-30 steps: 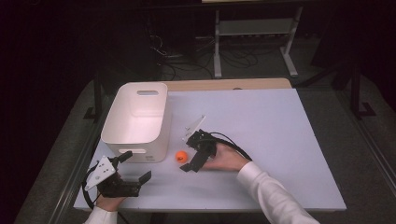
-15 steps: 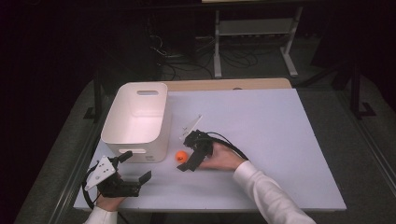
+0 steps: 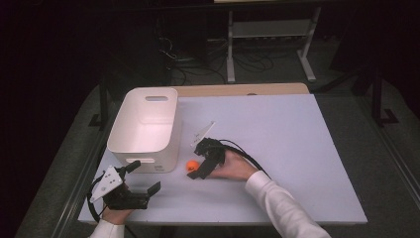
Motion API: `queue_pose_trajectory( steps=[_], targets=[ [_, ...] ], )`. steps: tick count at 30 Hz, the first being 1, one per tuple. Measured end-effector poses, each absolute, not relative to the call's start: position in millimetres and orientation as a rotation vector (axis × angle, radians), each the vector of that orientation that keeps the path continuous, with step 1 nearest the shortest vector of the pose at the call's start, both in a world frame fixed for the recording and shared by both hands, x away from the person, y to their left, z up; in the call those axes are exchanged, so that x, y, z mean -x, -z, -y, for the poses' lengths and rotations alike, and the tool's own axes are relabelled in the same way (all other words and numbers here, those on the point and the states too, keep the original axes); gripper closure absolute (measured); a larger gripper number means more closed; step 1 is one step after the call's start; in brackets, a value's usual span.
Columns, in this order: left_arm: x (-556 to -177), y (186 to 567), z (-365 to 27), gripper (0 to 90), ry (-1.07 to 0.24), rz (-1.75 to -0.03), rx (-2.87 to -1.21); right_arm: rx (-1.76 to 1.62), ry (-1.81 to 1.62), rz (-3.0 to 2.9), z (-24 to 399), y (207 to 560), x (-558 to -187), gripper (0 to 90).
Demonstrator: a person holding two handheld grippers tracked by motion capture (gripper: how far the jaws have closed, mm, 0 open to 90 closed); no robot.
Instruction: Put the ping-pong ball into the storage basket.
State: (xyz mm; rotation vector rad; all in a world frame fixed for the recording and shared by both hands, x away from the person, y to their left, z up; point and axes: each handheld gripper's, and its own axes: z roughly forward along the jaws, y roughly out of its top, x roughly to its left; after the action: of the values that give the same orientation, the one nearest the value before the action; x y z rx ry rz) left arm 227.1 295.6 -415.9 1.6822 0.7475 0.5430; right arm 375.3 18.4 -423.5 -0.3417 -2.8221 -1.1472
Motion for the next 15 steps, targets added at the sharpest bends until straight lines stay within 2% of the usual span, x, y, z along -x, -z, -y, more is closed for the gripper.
queue_pose_trajectory(
  steps=[3,7,15],
  targets=[
    [-227,416,-295,0.0,-0.540,-0.751,-1.674,0.344,1.146,2.819,-18,426,-377,6.3],
    [-227,416,-295,0.0,-0.540,-0.751,-1.675,0.341,1.139,2.805,-18,427,-378,12.9],
    [-227,416,-296,0.0,-0.546,-0.747,-1.687,0.339,1.113,2.828,-21,434,-379,16.6]
  ],
)
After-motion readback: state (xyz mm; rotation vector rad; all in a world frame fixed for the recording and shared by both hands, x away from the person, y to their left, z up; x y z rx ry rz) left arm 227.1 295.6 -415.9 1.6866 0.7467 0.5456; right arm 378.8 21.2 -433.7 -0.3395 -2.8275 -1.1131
